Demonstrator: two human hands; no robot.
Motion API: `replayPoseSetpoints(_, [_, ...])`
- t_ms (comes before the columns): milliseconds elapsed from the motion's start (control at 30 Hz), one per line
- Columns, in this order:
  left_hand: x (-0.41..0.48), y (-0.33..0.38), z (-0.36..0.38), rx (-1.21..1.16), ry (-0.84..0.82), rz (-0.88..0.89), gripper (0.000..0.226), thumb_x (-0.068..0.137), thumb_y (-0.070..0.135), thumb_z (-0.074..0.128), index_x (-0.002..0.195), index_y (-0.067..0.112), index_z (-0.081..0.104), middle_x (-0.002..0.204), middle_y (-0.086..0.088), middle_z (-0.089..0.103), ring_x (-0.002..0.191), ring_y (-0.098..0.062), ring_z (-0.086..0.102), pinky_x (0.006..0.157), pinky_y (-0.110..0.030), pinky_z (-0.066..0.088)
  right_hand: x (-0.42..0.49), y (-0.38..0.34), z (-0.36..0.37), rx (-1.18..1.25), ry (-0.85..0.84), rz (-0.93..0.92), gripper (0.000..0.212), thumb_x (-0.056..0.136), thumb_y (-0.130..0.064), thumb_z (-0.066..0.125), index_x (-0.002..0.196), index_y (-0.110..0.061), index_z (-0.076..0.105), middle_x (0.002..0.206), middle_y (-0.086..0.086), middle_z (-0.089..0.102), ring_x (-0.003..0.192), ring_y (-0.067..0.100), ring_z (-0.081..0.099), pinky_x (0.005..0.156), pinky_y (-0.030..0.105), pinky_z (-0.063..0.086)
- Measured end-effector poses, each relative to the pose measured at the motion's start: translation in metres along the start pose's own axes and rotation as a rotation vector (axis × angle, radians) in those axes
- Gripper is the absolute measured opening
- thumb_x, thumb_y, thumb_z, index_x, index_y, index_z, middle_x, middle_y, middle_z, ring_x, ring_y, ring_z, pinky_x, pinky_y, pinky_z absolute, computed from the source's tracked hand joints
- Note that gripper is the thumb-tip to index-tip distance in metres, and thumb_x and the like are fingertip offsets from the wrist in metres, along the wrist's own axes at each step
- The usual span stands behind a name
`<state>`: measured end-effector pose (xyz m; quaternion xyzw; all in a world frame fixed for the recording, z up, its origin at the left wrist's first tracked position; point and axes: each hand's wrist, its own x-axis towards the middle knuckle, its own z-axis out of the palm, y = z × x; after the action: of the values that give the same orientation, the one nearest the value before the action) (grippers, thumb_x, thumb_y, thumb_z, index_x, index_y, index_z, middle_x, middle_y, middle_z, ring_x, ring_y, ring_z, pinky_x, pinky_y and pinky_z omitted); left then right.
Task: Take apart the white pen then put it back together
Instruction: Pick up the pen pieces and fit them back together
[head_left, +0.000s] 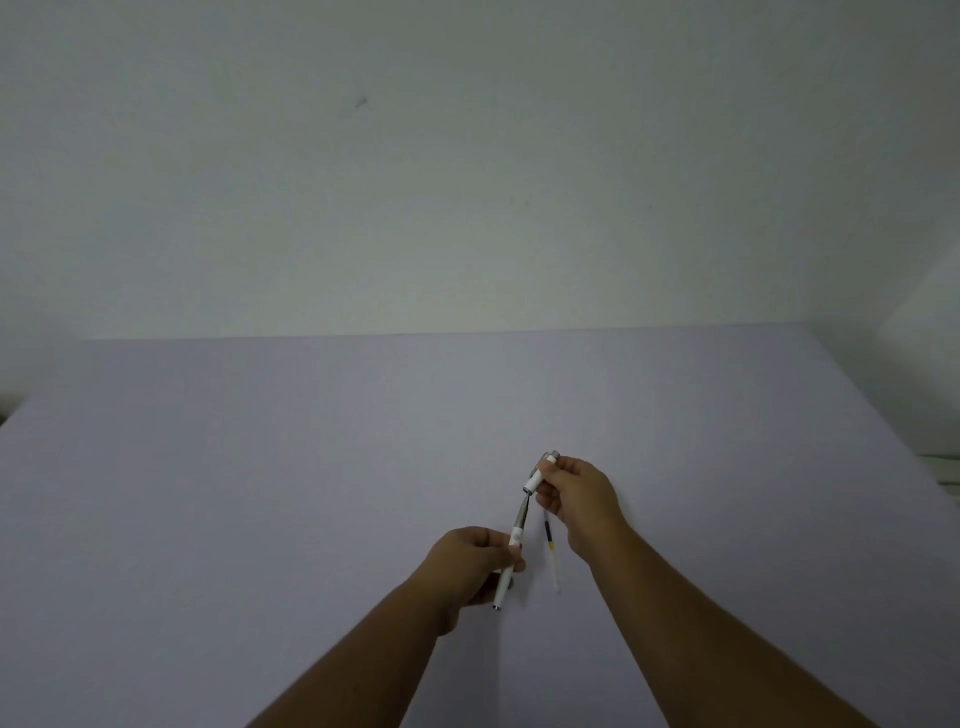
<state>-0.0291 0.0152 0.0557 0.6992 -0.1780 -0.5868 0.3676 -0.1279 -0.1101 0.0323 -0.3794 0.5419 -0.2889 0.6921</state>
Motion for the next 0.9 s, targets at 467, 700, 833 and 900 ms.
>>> replayPoseSetpoints(467, [-0.013, 0.007, 0.003, -0.009, 0.056, 0.078, 0.012, 0.092, 0.012, 0.06, 0.084, 0.012, 0.068, 0.083, -0.004, 0.072, 0.067, -0.014, 0.062, 0.058, -0.021, 0.052, -0.027, -0.006, -0.001, -0.159, -0.242, -0.02, 0.012, 0.088, -0.009, 0.063, 0.079, -0.007, 0.069, 0.074, 0.009, 0.067, 0.067, 0.018, 0.061, 0.061, 0.023, 0.052])
replayPoseSetpoints(700, [-0.012, 0.003, 0.001, 0.023, 0.082, 0.112, 0.009, 0.092, 0.01, 0.06, 0.086, 0.012, 0.067, 0.082, -0.003, 0.071, 0.066, -0.013, 0.061, 0.059, -0.02, 0.052, -0.026, -0.005, 0.0, -0.186, -0.307, -0.001, 0.009, 0.087, -0.009, 0.065, 0.079, -0.007, 0.069, 0.074, 0.008, 0.069, 0.067, 0.017, 0.063, 0.066, 0.025, 0.055])
replayPoseSetpoints(833, [-0.01, 0.002, -0.004, 0.01, 0.059, 0.095, 0.011, 0.092, 0.009, 0.06, 0.085, 0.014, 0.067, 0.079, -0.001, 0.072, 0.065, -0.013, 0.061, 0.06, -0.02, 0.052, -0.022, -0.003, 0.001, -0.17, -0.335, 0.01, 0.009, 0.088, -0.009, 0.063, 0.082, -0.006, 0.069, 0.076, 0.009, 0.068, 0.071, 0.018, 0.064, 0.069, 0.027, 0.056])
replayPoseSetpoints(900, [-0.008, 0.001, -0.005, 0.011, 0.057, 0.091, 0.012, 0.092, 0.009, 0.059, 0.084, 0.014, 0.067, 0.079, -0.001, 0.071, 0.065, -0.013, 0.061, 0.059, -0.019, 0.053, -0.021, -0.002, 0.002, -0.184, -0.327, 0.007, 0.01, 0.088, -0.009, 0.064, 0.081, -0.006, 0.069, 0.077, 0.009, 0.068, 0.071, 0.019, 0.064, 0.071, 0.028, 0.056])
